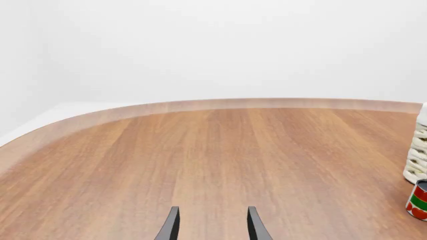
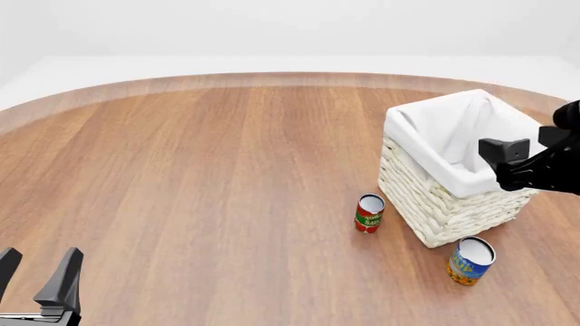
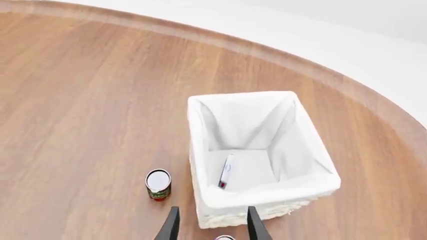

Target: Pick up the alphabet soup and the cream cheese box, and put them in the basket.

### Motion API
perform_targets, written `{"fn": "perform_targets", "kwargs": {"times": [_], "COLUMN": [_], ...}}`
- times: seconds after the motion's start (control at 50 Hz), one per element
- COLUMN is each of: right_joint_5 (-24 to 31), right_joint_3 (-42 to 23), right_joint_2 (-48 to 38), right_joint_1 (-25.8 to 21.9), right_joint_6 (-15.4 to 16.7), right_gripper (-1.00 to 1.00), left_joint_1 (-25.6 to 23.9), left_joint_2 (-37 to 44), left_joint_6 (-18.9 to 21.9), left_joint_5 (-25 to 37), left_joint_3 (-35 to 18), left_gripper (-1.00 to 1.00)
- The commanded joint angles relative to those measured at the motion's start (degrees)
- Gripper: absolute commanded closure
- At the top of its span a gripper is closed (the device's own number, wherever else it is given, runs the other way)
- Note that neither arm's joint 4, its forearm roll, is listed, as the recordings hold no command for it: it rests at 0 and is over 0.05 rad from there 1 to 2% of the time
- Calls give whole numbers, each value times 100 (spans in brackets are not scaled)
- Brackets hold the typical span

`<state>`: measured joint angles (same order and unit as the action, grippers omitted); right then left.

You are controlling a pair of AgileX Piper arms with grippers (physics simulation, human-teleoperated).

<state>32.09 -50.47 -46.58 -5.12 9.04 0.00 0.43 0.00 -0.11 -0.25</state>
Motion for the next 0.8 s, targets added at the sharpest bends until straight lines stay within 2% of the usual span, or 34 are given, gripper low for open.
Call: {"fn": "perform_targets", "kwargs": {"times": [0.02, 0.3, 0.8], "right_joint_5": [250, 640, 931], "right_joint_3": [184, 391, 655], "right_joint_2": [414, 921, 1375], "right_joint_1": [1, 6, 48], "right_joint_6": [-26, -104, -190], "right_gripper": [-100, -100, -100], "left_joint_1": [0, 0, 0], "left_joint_2": [0, 0, 0], "left_joint_6": [0, 0, 0], "left_joint_5": [0, 0, 0], "left_joint_3": [0, 0, 0], "left_gripper": [-100, -100, -100]}}
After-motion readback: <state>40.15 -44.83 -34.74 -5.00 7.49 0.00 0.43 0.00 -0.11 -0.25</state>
